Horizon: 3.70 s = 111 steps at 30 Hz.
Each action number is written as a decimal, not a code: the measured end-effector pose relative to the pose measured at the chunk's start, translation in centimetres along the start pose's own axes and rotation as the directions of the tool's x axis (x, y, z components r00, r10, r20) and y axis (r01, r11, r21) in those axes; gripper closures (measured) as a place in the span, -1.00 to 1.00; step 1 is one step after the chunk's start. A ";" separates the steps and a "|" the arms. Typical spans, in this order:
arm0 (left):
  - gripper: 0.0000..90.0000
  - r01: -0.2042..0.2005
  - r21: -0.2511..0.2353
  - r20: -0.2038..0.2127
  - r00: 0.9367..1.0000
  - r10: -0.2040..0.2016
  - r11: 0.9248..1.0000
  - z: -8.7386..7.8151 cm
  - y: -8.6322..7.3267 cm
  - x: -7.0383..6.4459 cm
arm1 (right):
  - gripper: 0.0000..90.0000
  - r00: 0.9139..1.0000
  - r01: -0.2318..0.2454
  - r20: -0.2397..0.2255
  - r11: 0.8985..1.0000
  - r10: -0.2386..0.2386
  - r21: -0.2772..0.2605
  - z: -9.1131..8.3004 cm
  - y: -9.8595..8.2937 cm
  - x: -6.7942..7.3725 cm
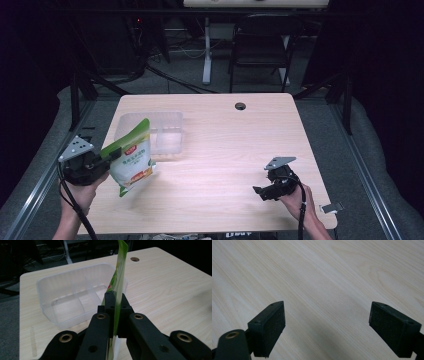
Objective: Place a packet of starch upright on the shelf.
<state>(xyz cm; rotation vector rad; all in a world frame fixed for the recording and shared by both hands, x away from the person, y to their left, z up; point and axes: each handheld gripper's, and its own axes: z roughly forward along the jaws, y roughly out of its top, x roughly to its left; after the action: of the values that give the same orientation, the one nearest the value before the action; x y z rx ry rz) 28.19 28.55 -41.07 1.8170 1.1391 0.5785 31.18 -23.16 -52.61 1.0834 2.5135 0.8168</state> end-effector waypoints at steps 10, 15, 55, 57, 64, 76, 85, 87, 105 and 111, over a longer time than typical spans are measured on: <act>1.00 0.002 -0.009 -0.027 1.000 -0.002 1.000 -0.5 1.7 1.0 | -0.72 1.000 -0.016 -0.010 1.000 0.016 -0.004 0.2 -0.1 -0.2; 1.00 -0.005 -0.025 -0.051 0.999 0.004 1.000 -0.6 3.1 1.5 | -0.72 1.000 -0.011 -0.017 1.000 0.011 0.001 0.3 -0.1 -0.3; 1.00 0.113 -0.104 -0.205 0.970 -0.132 0.988 5.4 7.8 7.0 | -0.71 1.000 -0.019 -0.009 0.999 0.019 -0.026 -0.4 -0.2 -0.7; 1.00 0.117 -0.104 -0.206 0.969 -0.136 0.988 5.6 7.8 7.1 | -0.71 1.000 -0.016 -0.006 1.000 0.016 -0.024 -0.4 -0.2 -0.7; 1.00 0.116 -0.083 -0.229 0.964 -0.132 0.990 7.1 7.6 7.4 | -0.71 1.000 -0.015 -0.003 0.999 0.015 -0.030 -0.5 -0.1 -0.6; 1.00 0.177 -0.107 -0.248 0.948 -0.199 0.978 9.0 7.0 7.9 | -0.71 1.000 -0.005 0.000 1.000 0.005 -0.018 -0.4 -0.1 -0.6; 1.00 0.199 -0.128 -0.253 0.941 -0.226 0.972 10.4 6.4 7.8 | -0.71 1.000 -0.010 -0.011 1.000 0.010 -0.025 -0.4 0.0 -0.5; 1.00 0.195 -0.133 -0.259 0.940 -0.224 0.972 10.4 6.4 7.7 | -0.71 1.000 -0.007 -0.012 1.000 0.007 -0.022 -0.4 0.0 -0.5; 1.00 0.270 -0.199 -0.252 0.915 -0.315 0.942 11.2 6.4 7.5 | -0.71 1.000 -0.011 -0.017 1.000 0.011 -0.028 -0.3 0.0 -0.4; 1.00 0.281 -0.238 -0.253 0.906 -0.339 0.930 11.3 6.5 7.3 | -0.71 1.000 -0.009 -0.017 1.000 0.009 -0.025 -0.3 0.0 -0.5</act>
<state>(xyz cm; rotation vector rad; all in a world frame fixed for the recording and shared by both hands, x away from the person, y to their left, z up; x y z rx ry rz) 43.11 28.89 -41.51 1.3718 1.4809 0.7553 31.34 -23.63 -52.36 1.0845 2.5072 0.8614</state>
